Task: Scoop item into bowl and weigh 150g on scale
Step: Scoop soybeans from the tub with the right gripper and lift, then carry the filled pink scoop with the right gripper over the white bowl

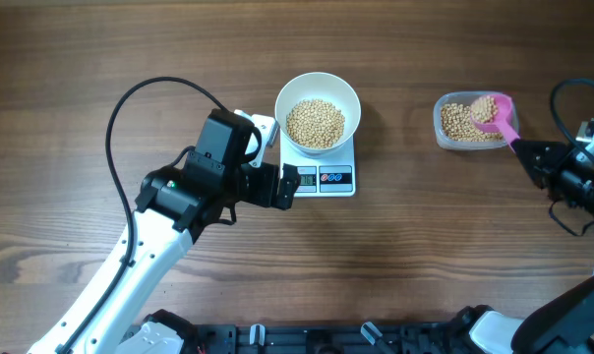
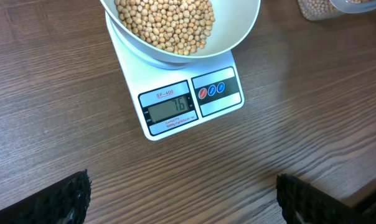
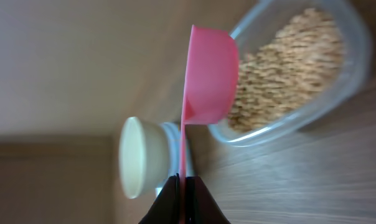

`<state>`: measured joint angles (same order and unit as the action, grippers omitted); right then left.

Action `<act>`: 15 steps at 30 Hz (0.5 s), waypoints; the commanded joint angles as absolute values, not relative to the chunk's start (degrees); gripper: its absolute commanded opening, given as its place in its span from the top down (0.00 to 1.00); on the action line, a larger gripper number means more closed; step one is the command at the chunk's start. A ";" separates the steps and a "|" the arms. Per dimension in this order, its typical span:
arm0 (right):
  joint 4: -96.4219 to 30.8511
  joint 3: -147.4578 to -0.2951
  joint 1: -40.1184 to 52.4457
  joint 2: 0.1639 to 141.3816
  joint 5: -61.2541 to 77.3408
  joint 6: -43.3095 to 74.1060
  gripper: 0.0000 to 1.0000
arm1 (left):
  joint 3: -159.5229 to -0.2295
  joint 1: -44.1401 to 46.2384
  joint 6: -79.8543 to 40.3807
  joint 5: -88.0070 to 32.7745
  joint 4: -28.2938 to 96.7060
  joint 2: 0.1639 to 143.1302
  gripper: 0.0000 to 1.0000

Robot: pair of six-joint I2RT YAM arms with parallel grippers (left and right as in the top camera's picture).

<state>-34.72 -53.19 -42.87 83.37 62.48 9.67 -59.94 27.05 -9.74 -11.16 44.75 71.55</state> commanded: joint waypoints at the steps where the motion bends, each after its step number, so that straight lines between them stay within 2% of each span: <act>1: -34.65 -53.65 -43.27 84.07 71.05 13.76 0.96 | -60.01 27.22 -8.84 -11.46 44.60 71.02 0.00; 8: -36.10 -53.65 -43.24 84.07 75.37 13.74 0.96 | -60.01 27.22 -8.84 -11.46 44.60 71.02 0.00; 15: -43.77 -53.65 -42.83 84.07 79.00 13.61 0.96 | -60.01 27.22 -8.84 -11.46 44.60 71.02 0.00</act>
